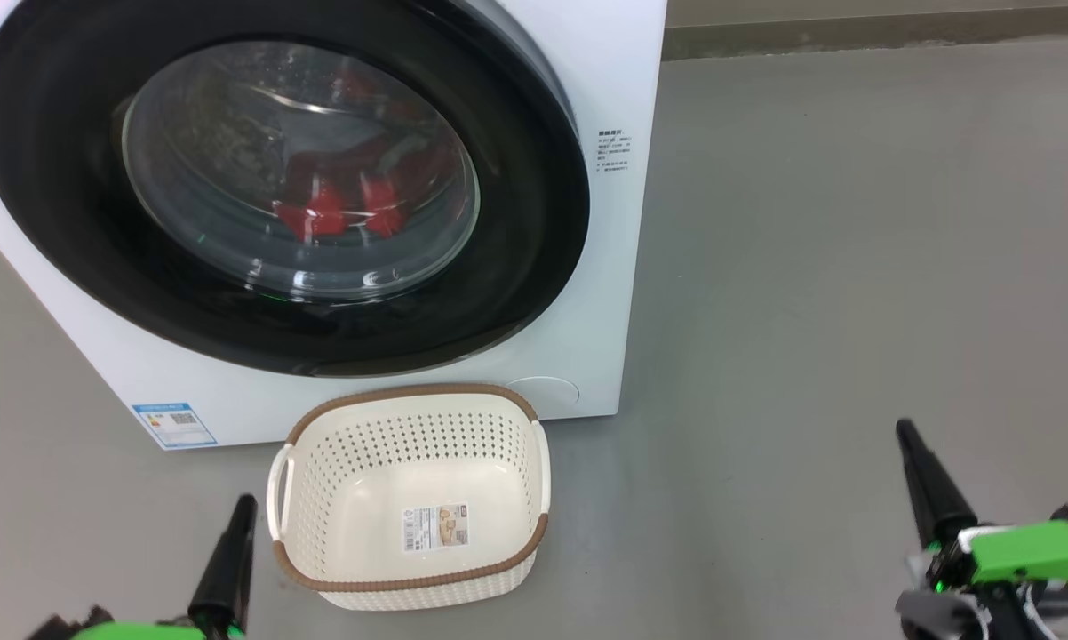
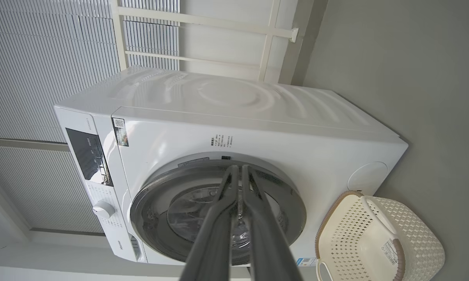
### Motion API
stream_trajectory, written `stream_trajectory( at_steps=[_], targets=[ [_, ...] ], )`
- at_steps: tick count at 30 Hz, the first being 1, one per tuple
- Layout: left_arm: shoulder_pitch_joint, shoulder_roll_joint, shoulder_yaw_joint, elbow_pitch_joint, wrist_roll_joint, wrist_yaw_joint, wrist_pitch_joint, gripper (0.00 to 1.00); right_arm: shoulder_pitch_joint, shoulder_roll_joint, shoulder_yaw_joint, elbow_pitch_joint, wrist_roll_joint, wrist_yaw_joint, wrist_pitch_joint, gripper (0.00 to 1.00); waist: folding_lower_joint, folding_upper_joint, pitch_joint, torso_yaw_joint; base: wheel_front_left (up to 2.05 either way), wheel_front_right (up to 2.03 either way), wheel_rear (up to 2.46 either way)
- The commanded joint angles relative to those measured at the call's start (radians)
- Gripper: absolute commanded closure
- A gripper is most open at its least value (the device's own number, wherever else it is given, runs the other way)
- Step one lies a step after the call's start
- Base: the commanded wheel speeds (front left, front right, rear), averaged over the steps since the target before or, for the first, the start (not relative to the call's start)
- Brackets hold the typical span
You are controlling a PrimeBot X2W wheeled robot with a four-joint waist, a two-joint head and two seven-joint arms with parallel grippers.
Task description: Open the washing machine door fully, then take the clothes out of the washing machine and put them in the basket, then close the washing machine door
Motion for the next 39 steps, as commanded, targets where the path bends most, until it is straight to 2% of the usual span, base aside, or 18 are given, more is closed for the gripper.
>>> stream_trajectory(
  at_steps=[1, 6, 11, 14, 18, 39],
  targets=[
    [-0.002, 0.0, 0.0, -0.004, 0.0, 0.0, 0.0, 0.0, -0.002, -0.001, 0.0, -0.004, 0.0, 0.0, 0.0, 0.0, 0.0, 0.0, 0.0, 0.0, 0.0, 0.0, 0.0],
    [0.018, -0.007, -0.002, 0.032, 0.002, 0.0, -0.004, 0.0, 0.02, 0.011, 0.01, 0.033, -0.001, 0.0, -0.006, 0.0, 0.0001, 0.0, 0.002, 0.0, 0.0, 0.0, 0.0],
    [0.015, -0.004, -0.006, 0.031, 0.01, 0.0, -0.019, 0.0, 0.012, 0.01, 0.026, 0.034, -0.007, 0.0, -0.021, 0.0, 0.0022, 0.0, -0.003, -0.002, 0.0, 0.0, 0.0],
    [0.019, -0.002, -0.009, 0.03, 0.018, 0.0, -0.029, 0.0, 0.011, 0.009, 0.037, 0.038, -0.018, 0.0, -0.03, 0.0, 0.0004, 0.0, -0.008, -0.004, 0.0, 0.0, 0.0],
    [0.021, 0.003, -0.01, 0.026, 0.04, -0.001, -0.042, 0.0, 0.006, 0.007, 0.046, 0.041, -0.048, 0.0, -0.042, 0.0, 0.0, 0.0, -0.009, -0.007, 0.0, 0.0, 0.0],
    [0.022, -0.001, 0.017, -0.004, 0.312, -0.002, -0.104, 0.0, -0.021, 0.003, 0.102, 0.041, -0.299, 0.0, -0.103, 0.0, 0.0, 0.0, -0.018, -0.017, 0.0, 0.0, 0.0]
  ],
)
